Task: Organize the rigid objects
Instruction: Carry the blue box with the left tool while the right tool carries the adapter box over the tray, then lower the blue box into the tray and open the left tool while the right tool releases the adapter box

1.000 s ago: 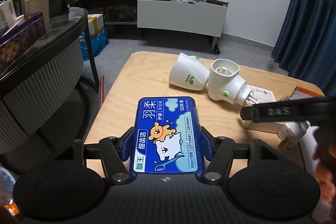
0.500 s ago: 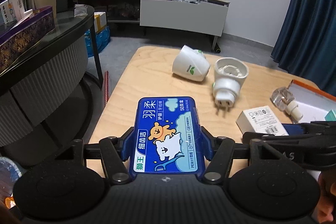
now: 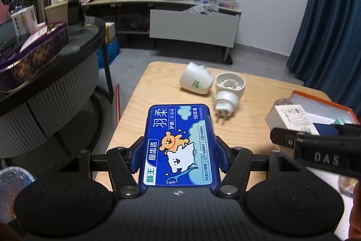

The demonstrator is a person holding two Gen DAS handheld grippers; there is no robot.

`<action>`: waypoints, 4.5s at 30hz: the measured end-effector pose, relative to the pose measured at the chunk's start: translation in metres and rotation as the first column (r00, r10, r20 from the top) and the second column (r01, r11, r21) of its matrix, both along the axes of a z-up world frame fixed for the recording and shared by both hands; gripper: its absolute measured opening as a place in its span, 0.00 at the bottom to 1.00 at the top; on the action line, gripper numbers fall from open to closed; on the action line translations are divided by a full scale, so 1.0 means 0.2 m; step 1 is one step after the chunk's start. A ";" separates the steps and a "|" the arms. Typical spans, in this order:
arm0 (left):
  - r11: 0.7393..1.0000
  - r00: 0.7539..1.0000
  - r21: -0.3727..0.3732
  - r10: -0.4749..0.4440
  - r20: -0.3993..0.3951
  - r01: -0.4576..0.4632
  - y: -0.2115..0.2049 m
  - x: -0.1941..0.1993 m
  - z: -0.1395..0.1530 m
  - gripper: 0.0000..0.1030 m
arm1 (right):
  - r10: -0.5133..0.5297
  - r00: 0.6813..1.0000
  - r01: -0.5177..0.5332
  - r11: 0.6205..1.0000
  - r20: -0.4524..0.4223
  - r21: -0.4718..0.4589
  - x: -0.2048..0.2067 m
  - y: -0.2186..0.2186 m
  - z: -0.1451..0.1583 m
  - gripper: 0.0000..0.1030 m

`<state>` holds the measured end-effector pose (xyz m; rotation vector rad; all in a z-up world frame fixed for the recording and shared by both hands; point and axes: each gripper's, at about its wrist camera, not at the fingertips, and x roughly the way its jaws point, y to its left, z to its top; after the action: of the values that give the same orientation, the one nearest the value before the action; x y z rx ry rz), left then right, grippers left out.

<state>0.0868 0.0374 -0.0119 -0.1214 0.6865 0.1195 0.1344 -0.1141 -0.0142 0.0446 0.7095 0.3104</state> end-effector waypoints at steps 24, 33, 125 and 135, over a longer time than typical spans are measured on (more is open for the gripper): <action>0.986 0.984 0.010 -0.166 0.063 0.165 -0.32 -0.22 0.15 0.61 | -0.153 0.987 0.150 0.987 0.052 0.048 -0.46 -0.40 0.15 0.69; 0.980 0.978 0.004 -0.199 0.059 0.199 -0.38 -0.22 0.14 0.61 | -0.186 0.981 0.183 0.981 0.047 0.069 -0.50 -0.49 0.13 0.69; 0.909 0.908 0.003 -0.418 0.010 0.418 -0.83 0.18 0.04 0.61 | -0.389 0.921 0.388 0.921 0.020 0.035 -0.18 -0.96 -0.01 0.69; 0.907 0.907 -0.005 -0.420 -0.005 0.420 -0.84 0.28 0.02 0.61 | -0.385 0.923 0.385 0.923 0.013 0.019 -0.01 -0.99 -0.02 0.69</action>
<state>0.1426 -0.1311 -0.0082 0.0263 0.7049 -0.2976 0.1320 -0.3120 -0.0189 0.1943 0.6653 -0.0620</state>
